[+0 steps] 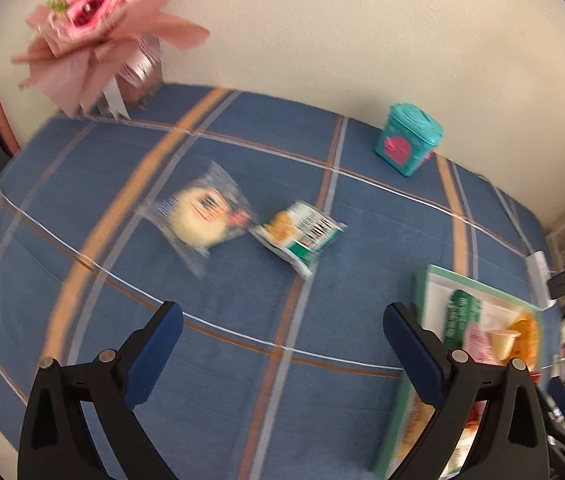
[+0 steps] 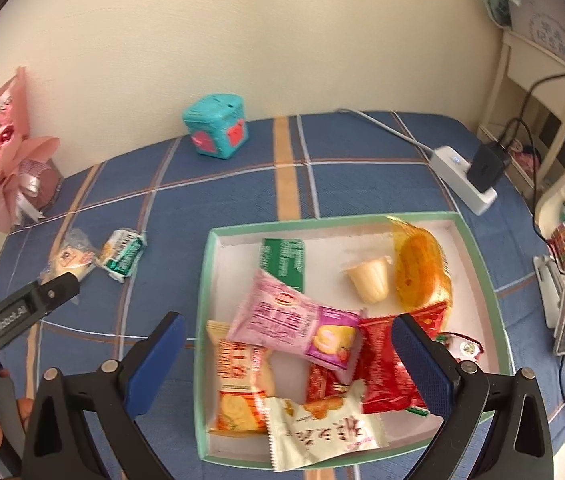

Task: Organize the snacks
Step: 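Withdraw both tools from the tray toward the last snacks, then grasp the green-and-white snack pack with the right tool while the left tool grasps the clear-wrapped bun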

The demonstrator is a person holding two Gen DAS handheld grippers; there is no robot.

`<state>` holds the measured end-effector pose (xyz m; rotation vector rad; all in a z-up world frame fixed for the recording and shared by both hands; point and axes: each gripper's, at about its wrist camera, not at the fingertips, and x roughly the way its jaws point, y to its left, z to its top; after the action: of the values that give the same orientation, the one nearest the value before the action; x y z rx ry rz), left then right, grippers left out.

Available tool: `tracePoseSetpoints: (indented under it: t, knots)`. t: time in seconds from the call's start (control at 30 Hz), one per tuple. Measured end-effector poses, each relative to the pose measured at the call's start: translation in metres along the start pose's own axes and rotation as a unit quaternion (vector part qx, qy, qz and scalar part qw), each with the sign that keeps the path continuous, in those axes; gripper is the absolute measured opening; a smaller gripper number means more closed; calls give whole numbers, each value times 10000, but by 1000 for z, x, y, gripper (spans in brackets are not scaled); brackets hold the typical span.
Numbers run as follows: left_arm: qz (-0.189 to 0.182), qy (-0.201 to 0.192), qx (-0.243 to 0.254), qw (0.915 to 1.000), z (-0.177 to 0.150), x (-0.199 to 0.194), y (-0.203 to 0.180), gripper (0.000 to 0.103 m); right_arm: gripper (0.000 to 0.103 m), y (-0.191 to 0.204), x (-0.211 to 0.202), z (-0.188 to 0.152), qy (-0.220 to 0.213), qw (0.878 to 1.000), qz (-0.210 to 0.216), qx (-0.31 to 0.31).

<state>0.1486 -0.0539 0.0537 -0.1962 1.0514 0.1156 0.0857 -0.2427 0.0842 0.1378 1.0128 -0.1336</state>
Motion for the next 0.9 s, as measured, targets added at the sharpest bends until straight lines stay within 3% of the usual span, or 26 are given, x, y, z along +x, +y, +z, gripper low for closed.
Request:
tracePoseSetpoints:
  t: [0.17,0.67,0.9]
  knots:
    - [206,-28,-110,9997,6,-2,26,100,103,23,-1,-1,34,9992,382,-129]
    - [631,113,-711,9954,15,5,100,100,103,99,24,-19,393,9930,888,-671]
    - [559,128,-879,9945,25,11,113,100,103,120,38,-17,469,9903,1093,-712]
